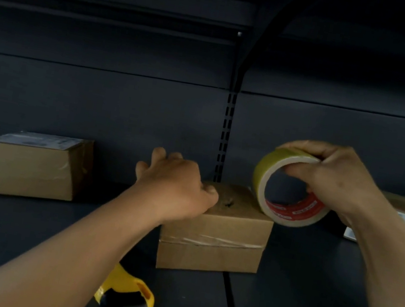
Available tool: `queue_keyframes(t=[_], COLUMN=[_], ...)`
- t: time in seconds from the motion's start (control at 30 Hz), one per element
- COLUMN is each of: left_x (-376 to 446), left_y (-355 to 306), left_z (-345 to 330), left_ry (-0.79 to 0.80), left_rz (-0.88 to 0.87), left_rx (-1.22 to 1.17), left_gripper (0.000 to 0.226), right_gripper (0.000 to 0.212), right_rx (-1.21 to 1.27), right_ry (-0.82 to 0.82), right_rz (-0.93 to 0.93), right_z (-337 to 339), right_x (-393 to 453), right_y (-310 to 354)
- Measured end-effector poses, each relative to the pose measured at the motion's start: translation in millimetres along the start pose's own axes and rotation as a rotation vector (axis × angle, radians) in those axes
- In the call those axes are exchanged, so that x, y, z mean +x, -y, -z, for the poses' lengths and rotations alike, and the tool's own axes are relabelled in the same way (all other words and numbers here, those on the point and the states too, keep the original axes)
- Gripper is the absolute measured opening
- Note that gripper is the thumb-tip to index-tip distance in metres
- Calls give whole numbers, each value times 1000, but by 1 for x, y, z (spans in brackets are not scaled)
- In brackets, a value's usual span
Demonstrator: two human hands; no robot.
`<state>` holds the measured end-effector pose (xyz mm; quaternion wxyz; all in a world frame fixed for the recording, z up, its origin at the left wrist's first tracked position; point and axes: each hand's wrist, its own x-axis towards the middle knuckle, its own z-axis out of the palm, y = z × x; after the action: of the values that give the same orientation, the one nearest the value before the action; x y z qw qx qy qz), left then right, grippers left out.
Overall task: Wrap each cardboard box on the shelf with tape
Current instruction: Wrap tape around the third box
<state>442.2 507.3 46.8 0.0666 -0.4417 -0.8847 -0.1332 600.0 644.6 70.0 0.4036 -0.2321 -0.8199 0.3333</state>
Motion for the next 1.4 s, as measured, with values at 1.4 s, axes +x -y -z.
queue_keyframes(t=[1.4], left_x=[-19], left_y=[-25], left_z=[18], left_ry=[328], left_rz=[-486], left_rx=[223], left_gripper=[93], right_gripper=[33], right_rx=[4], right_ry=[-1], right_rz=[-8], right_z=[-2], right_x=[-4], right_y=[-6])
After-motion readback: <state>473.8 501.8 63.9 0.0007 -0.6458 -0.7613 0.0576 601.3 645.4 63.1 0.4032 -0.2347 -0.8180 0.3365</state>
